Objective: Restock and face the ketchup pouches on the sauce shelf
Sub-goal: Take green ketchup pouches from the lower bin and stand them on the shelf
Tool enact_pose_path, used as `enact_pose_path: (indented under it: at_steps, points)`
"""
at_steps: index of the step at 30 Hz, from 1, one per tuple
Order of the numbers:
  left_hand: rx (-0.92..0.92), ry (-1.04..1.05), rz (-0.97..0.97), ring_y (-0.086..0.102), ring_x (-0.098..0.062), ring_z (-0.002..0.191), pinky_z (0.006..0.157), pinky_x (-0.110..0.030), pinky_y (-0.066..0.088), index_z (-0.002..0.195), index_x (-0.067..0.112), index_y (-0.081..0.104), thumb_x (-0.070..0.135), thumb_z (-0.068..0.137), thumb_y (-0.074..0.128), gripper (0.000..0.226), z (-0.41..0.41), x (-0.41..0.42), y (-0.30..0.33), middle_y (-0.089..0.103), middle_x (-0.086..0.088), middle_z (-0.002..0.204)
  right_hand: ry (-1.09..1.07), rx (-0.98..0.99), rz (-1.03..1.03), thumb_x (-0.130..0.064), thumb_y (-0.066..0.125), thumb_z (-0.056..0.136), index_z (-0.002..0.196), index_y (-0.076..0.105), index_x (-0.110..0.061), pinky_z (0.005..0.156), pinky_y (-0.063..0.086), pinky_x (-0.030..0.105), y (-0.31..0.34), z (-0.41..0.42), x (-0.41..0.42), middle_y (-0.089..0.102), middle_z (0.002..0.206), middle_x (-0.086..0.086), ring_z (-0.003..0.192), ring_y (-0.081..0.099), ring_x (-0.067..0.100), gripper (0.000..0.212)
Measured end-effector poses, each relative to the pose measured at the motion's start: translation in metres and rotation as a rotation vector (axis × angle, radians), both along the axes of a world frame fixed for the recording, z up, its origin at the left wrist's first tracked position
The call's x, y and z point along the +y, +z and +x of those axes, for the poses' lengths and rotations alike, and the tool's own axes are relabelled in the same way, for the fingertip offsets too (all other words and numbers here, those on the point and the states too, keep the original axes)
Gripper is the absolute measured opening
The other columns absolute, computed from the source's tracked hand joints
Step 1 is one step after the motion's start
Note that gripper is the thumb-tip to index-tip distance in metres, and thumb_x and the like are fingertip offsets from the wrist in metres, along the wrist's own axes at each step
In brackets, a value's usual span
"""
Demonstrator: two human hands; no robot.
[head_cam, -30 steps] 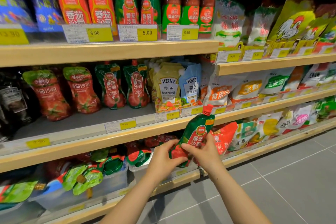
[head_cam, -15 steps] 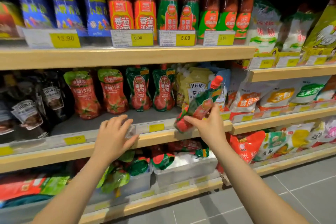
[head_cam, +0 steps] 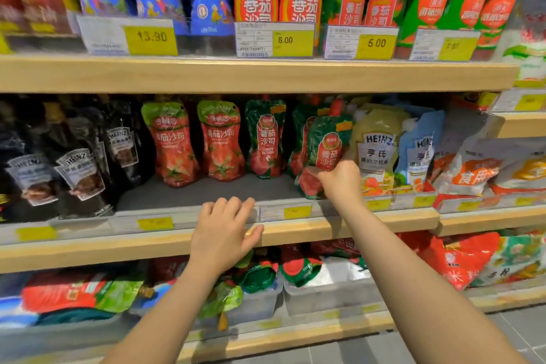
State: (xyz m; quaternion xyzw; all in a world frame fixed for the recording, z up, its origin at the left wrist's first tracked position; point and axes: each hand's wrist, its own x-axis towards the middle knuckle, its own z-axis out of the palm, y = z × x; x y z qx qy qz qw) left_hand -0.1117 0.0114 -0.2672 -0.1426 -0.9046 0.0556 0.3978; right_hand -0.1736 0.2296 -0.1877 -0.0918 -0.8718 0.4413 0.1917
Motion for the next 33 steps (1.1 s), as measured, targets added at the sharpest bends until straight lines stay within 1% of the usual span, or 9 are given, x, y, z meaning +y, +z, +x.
enact_pose_path:
  at_steps: [3,7,10,14,22,26,29,31,33]
  points:
    - [-0.002,-0.01,0.013,0.055,-0.028,0.072,0.068,-0.037,0.031,0.111,0.013,0.061,0.052,0.082,0.044,0.051,0.001,0.0,0.0,0.06,-0.005,0.083,-0.025,-0.031,0.044,-0.032,0.076,0.072,0.075,0.049,-0.004,0.058,0.046,0.032,0.001,0.0,-0.005,0.062,0.083,0.016,0.074,0.06,0.032,0.04]
    - [-0.01,-0.024,0.031,0.054,-0.027,0.071,0.068,-0.037,0.031,0.11,0.013,0.061,0.051,0.083,0.043,0.05,0.0,0.0,0.0,0.059,-0.004,0.083,-0.031,-0.017,0.247,-0.025,0.073,0.075,0.093,0.053,0.003,0.072,0.054,0.041,-0.006,0.008,-0.009,0.061,0.097,0.019,0.088,0.061,0.035,0.039]
    - [-0.001,-0.029,0.035,0.055,-0.027,0.071,0.067,-0.037,0.031,0.11,0.013,0.062,0.051,0.083,0.044,0.05,-0.001,0.0,-0.001,0.06,-0.004,0.083,-0.039,-0.033,0.325,-0.021,0.069,0.079,0.098,0.057,0.007,0.073,0.053,0.04,-0.007,0.004,-0.009,0.06,0.1,0.021,0.09,0.061,0.036,0.035]
    - [0.009,-0.037,0.036,0.055,-0.026,0.071,0.067,-0.036,0.031,0.11,0.013,0.062,0.05,0.083,0.045,0.049,0.0,-0.002,-0.001,0.06,-0.004,0.082,-0.098,-0.029,0.323,-0.016,0.07,0.079,0.126,0.035,0.001,0.08,0.048,0.041,0.002,-0.008,-0.019,0.046,0.126,0.018,0.107,0.054,0.037,0.06]
    - [0.043,-0.047,0.034,0.054,-0.026,0.07,0.067,-0.036,0.03,0.109,0.013,0.061,0.05,0.082,0.046,0.049,-0.001,-0.002,-0.003,0.059,-0.003,0.08,-0.133,-0.091,0.322,-0.017,0.073,0.077,0.125,0.033,0.0,0.086,0.046,0.038,0.004,-0.02,-0.024,0.043,0.131,0.016,0.115,0.051,0.033,0.065]
    - [0.011,-0.025,0.019,0.054,-0.026,0.071,0.068,-0.036,0.032,0.109,0.013,0.062,0.051,0.081,0.045,0.05,0.002,0.0,0.0,0.059,-0.003,0.081,-0.123,-0.123,0.252,-0.014,0.067,0.08,0.123,0.037,0.002,0.084,0.046,0.039,0.007,-0.011,-0.023,0.045,0.128,0.018,0.113,0.052,0.034,0.055]
    - [-0.067,-0.017,0.025,0.056,-0.026,0.072,0.066,-0.038,0.038,0.109,0.013,0.063,0.05,0.082,0.042,0.051,0.007,0.002,0.008,0.061,-0.003,0.083,0.02,-0.051,0.233,-0.02,0.059,0.085,0.098,0.053,0.003,0.073,0.048,0.039,0.005,0.012,-0.009,0.056,0.098,0.016,0.094,0.057,0.031,0.027]
    - [-0.12,-0.034,0.09,0.058,-0.026,0.077,0.069,-0.038,0.041,0.112,0.012,0.062,0.049,0.083,0.041,0.051,0.011,0.006,0.012,0.063,-0.002,0.089,0.144,0.098,0.336,-0.031,0.054,0.089,0.115,0.049,-0.004,0.081,0.049,0.04,-0.004,0.035,0.015,0.054,0.109,0.01,0.101,0.054,0.027,0.037]
    - [-0.131,-0.123,0.19,0.059,-0.025,0.091,0.079,-0.039,0.041,0.114,0.011,0.06,0.046,0.082,0.043,0.05,0.014,0.017,0.015,0.064,-0.004,0.099,0.205,0.223,0.432,-0.031,0.051,0.091,0.126,0.045,-0.014,0.083,0.049,0.039,-0.014,0.056,0.049,0.052,0.119,0.005,0.109,0.053,0.022,0.04]
